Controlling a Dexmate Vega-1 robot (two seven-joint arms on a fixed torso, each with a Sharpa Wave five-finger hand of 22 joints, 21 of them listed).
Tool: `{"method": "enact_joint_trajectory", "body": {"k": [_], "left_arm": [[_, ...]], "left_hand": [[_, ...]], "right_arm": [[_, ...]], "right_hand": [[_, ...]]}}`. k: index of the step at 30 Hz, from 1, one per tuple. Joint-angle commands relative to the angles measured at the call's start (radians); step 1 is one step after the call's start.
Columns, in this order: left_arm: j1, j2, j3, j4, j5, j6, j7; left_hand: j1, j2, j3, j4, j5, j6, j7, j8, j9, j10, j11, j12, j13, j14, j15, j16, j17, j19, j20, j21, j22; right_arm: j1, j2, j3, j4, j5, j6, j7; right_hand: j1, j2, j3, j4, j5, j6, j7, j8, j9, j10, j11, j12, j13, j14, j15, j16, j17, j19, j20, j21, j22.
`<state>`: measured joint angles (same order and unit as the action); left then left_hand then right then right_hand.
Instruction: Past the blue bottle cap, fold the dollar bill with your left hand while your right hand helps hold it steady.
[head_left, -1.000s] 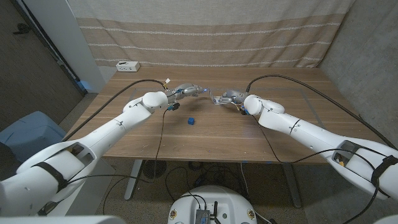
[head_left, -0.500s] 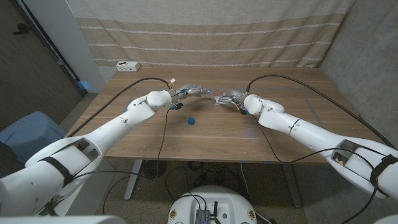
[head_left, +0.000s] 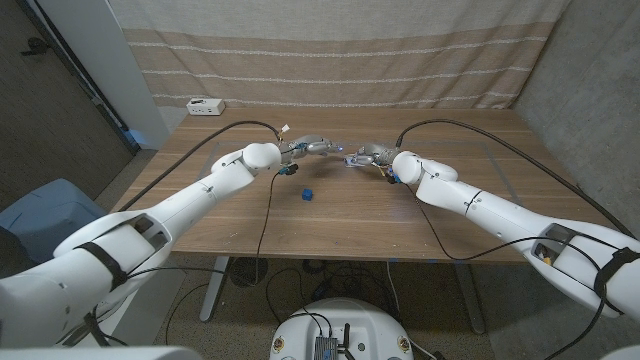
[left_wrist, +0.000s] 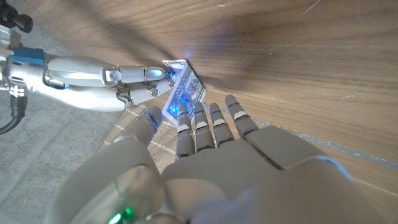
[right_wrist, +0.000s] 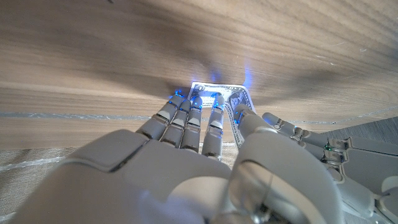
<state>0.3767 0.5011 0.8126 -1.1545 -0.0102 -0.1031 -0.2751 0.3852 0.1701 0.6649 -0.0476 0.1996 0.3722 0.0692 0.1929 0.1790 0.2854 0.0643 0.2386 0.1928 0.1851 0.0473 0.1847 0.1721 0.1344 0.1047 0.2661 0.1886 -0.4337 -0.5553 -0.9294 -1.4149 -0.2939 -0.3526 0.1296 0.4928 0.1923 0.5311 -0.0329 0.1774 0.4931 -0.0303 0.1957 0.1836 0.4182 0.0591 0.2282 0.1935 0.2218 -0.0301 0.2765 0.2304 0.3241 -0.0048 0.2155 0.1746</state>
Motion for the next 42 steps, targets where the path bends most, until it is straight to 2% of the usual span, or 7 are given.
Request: {"method": "enact_joint_trajectory", "body": {"k": [1, 10, 16, 25, 37, 41, 42], "left_arm": [[-0.055, -0.043, 0.037, 0.087, 0.050, -0.035, -0.002], [-0.098, -0.081, 0.069, 0.157, 0.090, -0.073, 0.003], [-0.129, -0.108, 0.093, 0.208, 0.115, -0.097, -0.001], [-0.164, -0.138, 0.123, 0.263, 0.141, -0.111, -0.014], [-0.180, -0.142, 0.150, 0.269, 0.170, -0.097, -0.026], [-0.181, -0.140, 0.156, 0.261, 0.179, -0.086, -0.031], [-0.182, -0.139, 0.159, 0.258, 0.182, -0.082, -0.031]], "left_hand": [[0.007, 0.000, 0.011, -0.003, 0.000, 0.009, 0.004, 0.001, 0.006, -0.004, -0.006, -0.007, 0.004, -0.005, -0.009, -0.005, -0.001, 0.010, -0.005, 0.004, 0.002], [0.010, 0.002, 0.010, -0.009, -0.001, 0.009, 0.002, 0.000, 0.006, -0.018, -0.018, -0.015, 0.004, -0.020, -0.017, -0.008, -0.001, 0.003, -0.008, -0.001, 0.002], [0.007, 0.003, 0.005, -0.008, -0.003, 0.006, -0.006, -0.003, 0.006, -0.031, -0.031, -0.022, 0.004, -0.029, -0.014, -0.008, 0.001, 0.000, 0.024, -0.004, 0.002], [-0.017, -0.009, -0.012, 0.009, -0.010, 0.004, -0.017, -0.004, 0.006, -0.038, -0.051, -0.026, 0.004, -0.045, -0.003, -0.006, 0.007, -0.011, 0.025, -0.010, 0.003], [-0.073, -0.030, -0.050, 0.046, -0.027, 0.009, -0.024, -0.003, 0.006, -0.028, -0.061, -0.023, 0.003, -0.067, -0.001, -0.004, 0.012, -0.035, 0.022, -0.023, 0.003], [-0.084, -0.035, -0.058, 0.052, -0.030, 0.011, -0.024, -0.003, 0.006, -0.026, -0.058, -0.023, 0.003, -0.070, 0.000, -0.004, 0.012, -0.040, 0.022, -0.026, 0.003], [-0.087, -0.036, -0.060, 0.054, -0.030, 0.011, -0.025, -0.003, 0.006, -0.026, -0.058, -0.023, 0.003, -0.073, 0.001, -0.005, 0.012, -0.040, 0.022, -0.026, 0.003]], "right_arm": [[0.013, 0.011, -0.001, 0.042, 0.007, 0.026, 0.001], [0.015, 0.007, 0.003, 0.048, 0.008, 0.030, -0.002], [0.015, 0.007, 0.007, 0.054, 0.013, 0.035, -0.004], [0.015, 0.009, 0.015, 0.067, 0.025, 0.048, -0.011], [-0.003, 0.000, 0.059, 0.064, 0.084, 0.088, -0.026], [-0.016, -0.007, 0.084, 0.057, 0.117, 0.107, -0.035], [-0.017, -0.010, 0.089, 0.055, 0.125, 0.112, -0.033]], "right_hand": [[0.007, 0.001, 0.005, 0.005, 0.000, 0.009, 0.000, -0.001, 0.003, 0.011, 0.002, 0.000, 0.002, 0.012, 0.003, 0.006, 0.001, 0.013, 0.000, 0.004, 0.005], [0.008, 0.001, 0.004, 0.006, 0.000, 0.014, 0.001, 0.000, 0.003, 0.016, 0.003, 0.000, 0.002, 0.018, 0.001, 0.008, 0.002, 0.017, 0.002, 0.005, 0.005], [0.008, 0.001, 0.004, 0.006, 0.000, 0.015, 0.003, 0.000, 0.003, 0.019, 0.005, 0.001, 0.002, 0.021, 0.002, 0.009, 0.002, 0.019, 0.003, 0.005, 0.005], [0.009, 0.001, 0.004, 0.007, 0.000, 0.017, 0.003, -0.001, 0.003, 0.022, 0.007, 0.001, 0.002, 0.030, 0.003, 0.011, 0.002, 0.026, 0.007, 0.007, 0.005], [0.009, 0.000, 0.002, 0.010, 0.000, 0.003, 0.002, -0.008, 0.003, 0.016, 0.009, -0.004, 0.002, 0.045, 0.008, 0.016, 0.004, 0.035, 0.012, 0.009, 0.005], [-0.006, -0.010, -0.009, 0.020, -0.003, -0.010, -0.001, -0.012, 0.004, 0.007, 0.016, -0.009, 0.003, 0.051, 0.011, 0.017, 0.005, 0.039, 0.016, 0.010, 0.005], [-0.016, -0.014, -0.017, 0.027, -0.004, -0.017, -0.002, -0.013, 0.004, 0.003, 0.014, -0.011, 0.003, 0.058, 0.017, 0.019, 0.006, 0.054, 0.025, 0.015, 0.005]]}}
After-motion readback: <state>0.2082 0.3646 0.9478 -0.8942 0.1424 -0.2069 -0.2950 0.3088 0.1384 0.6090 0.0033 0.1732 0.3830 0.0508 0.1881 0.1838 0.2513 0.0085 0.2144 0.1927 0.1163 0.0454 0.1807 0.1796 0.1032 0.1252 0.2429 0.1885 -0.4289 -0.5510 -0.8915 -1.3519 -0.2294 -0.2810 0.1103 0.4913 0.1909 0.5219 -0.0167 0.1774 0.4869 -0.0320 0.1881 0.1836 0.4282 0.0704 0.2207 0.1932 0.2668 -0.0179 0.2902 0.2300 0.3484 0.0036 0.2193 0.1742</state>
